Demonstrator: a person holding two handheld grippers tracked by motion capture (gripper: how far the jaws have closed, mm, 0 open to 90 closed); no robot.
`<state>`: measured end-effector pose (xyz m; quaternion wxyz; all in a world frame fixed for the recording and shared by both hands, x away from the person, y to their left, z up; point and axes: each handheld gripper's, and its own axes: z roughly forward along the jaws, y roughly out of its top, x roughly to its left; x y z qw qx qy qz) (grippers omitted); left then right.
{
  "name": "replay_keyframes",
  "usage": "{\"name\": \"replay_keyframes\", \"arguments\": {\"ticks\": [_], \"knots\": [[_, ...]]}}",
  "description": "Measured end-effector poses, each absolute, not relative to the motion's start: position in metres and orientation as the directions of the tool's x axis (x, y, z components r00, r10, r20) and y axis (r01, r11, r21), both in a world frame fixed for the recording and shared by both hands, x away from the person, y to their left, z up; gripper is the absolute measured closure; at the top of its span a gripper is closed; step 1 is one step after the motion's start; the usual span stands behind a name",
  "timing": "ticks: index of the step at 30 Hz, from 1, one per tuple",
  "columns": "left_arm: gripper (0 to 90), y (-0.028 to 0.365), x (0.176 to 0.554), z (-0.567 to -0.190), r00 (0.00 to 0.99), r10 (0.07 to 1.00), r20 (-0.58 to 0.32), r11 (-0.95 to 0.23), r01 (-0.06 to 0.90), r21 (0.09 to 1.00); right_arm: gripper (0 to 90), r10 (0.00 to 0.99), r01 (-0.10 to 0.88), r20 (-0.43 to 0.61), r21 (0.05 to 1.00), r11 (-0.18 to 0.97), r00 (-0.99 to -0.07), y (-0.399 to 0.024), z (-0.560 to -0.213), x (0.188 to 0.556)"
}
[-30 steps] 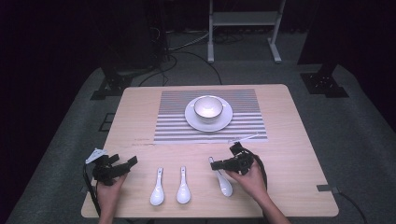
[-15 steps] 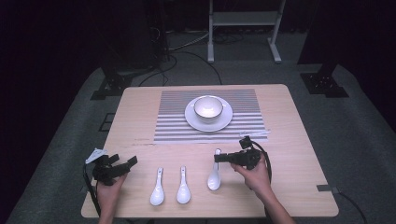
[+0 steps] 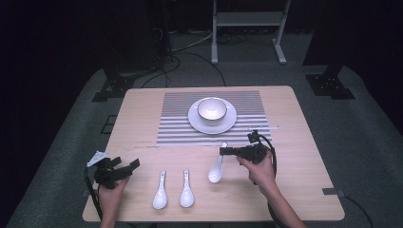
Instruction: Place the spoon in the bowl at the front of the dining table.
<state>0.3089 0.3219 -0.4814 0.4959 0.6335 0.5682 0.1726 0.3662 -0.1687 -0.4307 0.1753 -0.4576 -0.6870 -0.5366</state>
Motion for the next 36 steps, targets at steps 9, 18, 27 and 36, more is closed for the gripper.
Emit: {"name": "replay_keyframes", "arguments": {"ticks": [9, 18, 27, 36], "knots": [[0.5, 0.322, 0.309, -0.481, 0.295, 0.891, -0.346, 0.138, 0.549, 0.824, 84.4, 0.449, 0.822, 0.747, 0.567, -0.046, -0.49, -0.171, -0.425, 0.387], [0.5, 0.322, 0.309, -0.481, 0.297, 0.89, -0.346, 0.138, 0.549, 0.824, 84.3, 0.479, 0.816, 0.743, 0.571, -0.091, -0.467, -0.171, -0.42, 0.408], [0.5, 0.322, 0.309, -0.481, 0.298, 0.89, -0.346, 0.136, 0.549, 0.824, 84.3, 0.486, 0.812, 0.745, 0.572, -0.112, -0.457, -0.163, -0.411, 0.426], [0.5, 0.322, 0.309, -0.482, 0.3, 0.889, -0.347, 0.138, 0.548, 0.825, 84.4, 0.502, 0.806, 0.743, 0.575, -0.14, -0.443, -0.161, -0.401, 0.44]]}}
